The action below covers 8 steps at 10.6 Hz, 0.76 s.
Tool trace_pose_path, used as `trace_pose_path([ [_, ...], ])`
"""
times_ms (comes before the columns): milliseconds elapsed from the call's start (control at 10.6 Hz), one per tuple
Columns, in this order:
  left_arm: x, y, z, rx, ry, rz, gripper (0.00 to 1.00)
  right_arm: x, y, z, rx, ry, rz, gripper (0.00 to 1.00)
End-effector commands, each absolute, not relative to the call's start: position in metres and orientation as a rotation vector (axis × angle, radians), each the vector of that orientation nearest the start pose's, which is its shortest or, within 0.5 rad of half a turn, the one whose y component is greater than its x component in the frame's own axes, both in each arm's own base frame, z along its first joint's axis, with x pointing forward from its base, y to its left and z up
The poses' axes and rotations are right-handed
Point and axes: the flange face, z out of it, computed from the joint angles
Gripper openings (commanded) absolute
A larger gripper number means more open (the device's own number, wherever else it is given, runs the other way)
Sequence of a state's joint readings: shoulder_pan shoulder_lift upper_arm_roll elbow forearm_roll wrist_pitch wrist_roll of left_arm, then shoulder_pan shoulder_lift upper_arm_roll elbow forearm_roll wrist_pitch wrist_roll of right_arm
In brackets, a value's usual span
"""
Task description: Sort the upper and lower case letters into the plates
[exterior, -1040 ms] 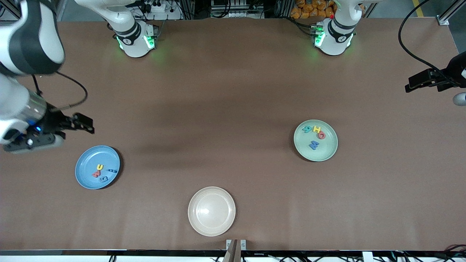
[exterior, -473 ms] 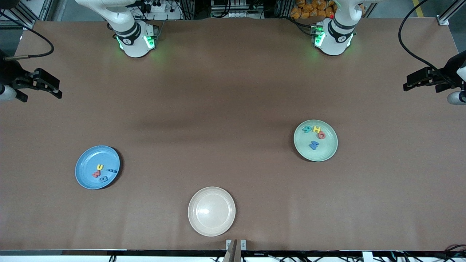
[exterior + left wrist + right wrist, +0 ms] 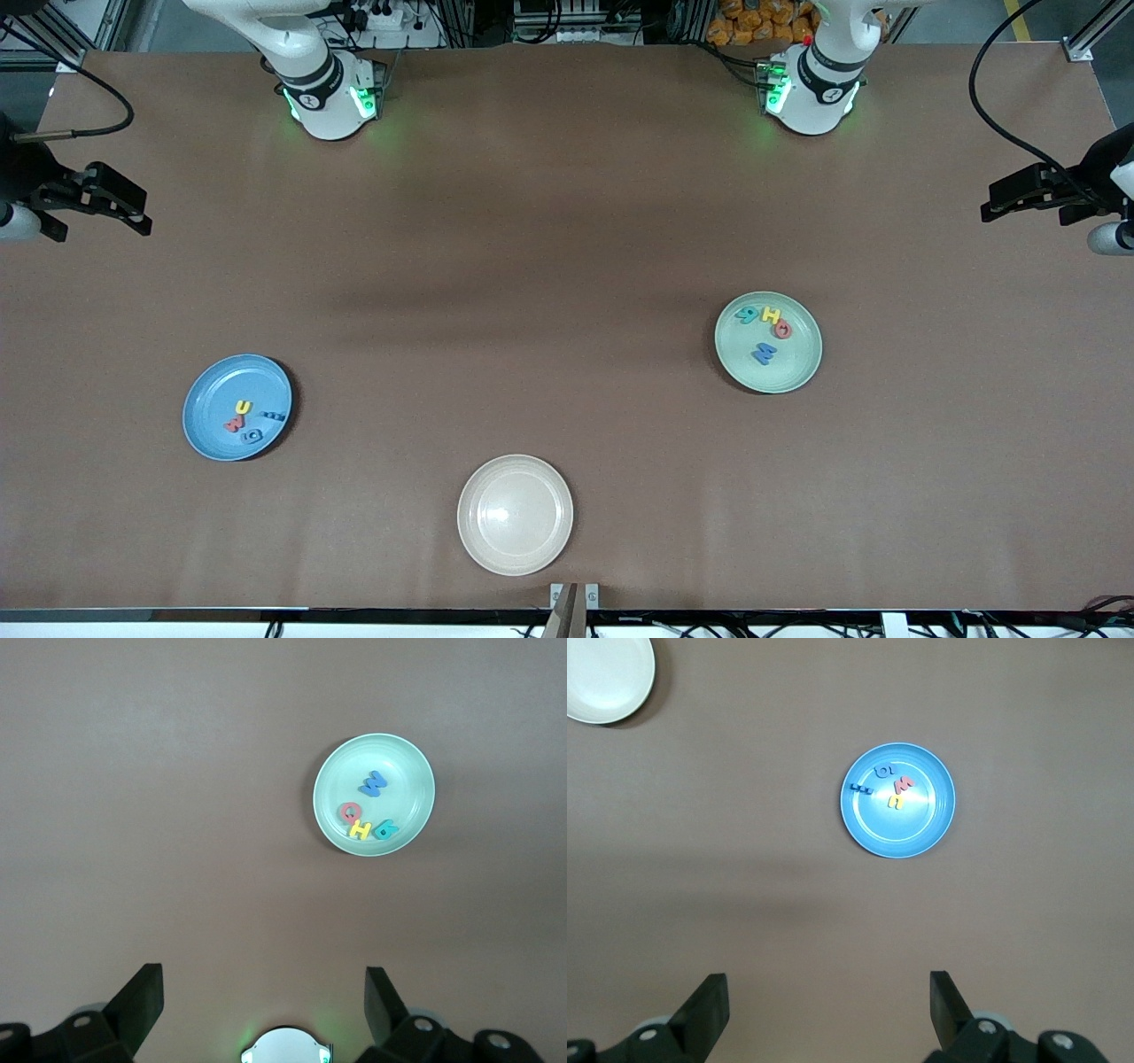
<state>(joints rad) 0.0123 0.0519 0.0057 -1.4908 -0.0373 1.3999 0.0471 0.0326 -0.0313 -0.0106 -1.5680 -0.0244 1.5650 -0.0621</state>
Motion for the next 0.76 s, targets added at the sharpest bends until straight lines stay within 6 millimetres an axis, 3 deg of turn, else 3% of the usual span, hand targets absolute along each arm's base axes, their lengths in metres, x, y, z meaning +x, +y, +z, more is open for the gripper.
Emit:
trace_pose_path([
  [0, 0.5506, 0.0026, 0.6265, -3.173, 0.073, 0.172, 1.0, 0.5372, 0.0074, 0.6469, -3.18, -0.106, -0.046, 1.0],
  [662, 0.5568, -0.0005, 0.629, -3.145, 0.09, 0.101, 1.0, 0.5367, 0.0074, 0.6465, -3.18, -0.11, -0.038, 1.0],
])
